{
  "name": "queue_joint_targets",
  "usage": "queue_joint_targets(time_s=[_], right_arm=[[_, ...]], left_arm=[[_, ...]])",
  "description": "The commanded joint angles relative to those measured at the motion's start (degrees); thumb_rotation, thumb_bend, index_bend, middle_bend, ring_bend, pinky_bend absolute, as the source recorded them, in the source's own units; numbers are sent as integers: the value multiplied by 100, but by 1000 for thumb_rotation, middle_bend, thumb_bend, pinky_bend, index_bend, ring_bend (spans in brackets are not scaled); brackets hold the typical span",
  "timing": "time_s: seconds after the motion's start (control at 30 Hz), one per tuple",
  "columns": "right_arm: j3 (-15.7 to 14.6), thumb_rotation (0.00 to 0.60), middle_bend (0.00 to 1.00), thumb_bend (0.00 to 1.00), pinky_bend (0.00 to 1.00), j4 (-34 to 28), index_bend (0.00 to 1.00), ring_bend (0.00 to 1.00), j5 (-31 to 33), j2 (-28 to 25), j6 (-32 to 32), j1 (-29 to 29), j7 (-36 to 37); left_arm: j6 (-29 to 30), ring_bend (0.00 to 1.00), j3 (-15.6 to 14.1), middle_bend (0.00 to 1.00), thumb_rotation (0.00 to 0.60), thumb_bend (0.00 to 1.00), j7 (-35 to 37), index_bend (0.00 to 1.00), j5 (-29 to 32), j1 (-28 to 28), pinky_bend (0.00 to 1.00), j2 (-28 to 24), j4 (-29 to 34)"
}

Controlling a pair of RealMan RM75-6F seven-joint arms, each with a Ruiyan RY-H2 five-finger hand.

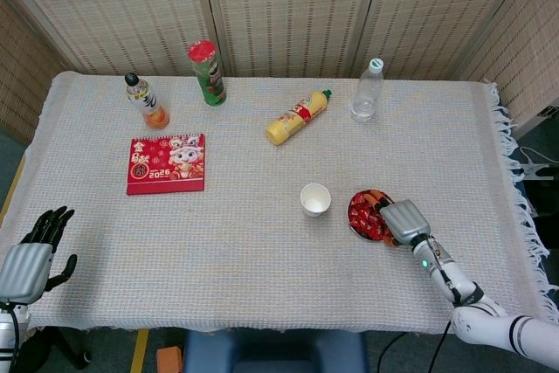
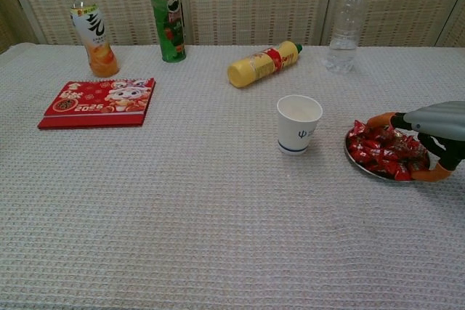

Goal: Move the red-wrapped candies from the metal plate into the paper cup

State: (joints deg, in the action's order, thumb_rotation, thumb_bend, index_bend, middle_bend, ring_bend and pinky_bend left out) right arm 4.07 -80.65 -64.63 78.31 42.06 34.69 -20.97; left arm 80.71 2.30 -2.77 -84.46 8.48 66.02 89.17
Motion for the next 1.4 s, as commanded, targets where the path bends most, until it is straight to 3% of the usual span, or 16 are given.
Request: queue_joint_targets(time_s=[0.03, 0.23, 0.43, 0.93, 1.2, 1.4], right_arm=[[-34, 600, 0, 211, 920, 23, 0, 692, 61, 37, 25, 23, -57], [-85, 600, 0, 210, 928, 23, 0, 697, 162, 98, 122, 55, -146], [-164, 600, 84, 210, 950, -43, 0, 709, 227, 108, 354, 20, -349], [-234, 600, 149, 210, 966, -32, 84, 722, 609, 265, 558, 76, -825], [-243, 600, 223, 210, 977, 3, 167, 728, 698, 358, 674, 129, -999], [-275, 600, 262, 218, 991, 91, 312, 729, 634, 435, 795, 121, -1054]], left_arm=[[-6, 0, 2, 0, 600, 432, 6, 0, 5, 4, 323, -4, 2], [-11, 0, 0, 0, 600, 431, 31, 0, 6, 8, 323, -12, -2], [-53, 0, -3, 0, 600, 432, 43, 0, 29, 21, 323, -24, 6], [-65, 0, -18, 0, 600, 433, 74, 0, 19, 27, 324, -39, 13], [-92, 0, -16, 0, 600, 433, 82, 0, 40, 38, 324, -44, 10], [-99, 0, -25, 0, 600, 432, 86, 0, 40, 37, 324, -63, 21]])
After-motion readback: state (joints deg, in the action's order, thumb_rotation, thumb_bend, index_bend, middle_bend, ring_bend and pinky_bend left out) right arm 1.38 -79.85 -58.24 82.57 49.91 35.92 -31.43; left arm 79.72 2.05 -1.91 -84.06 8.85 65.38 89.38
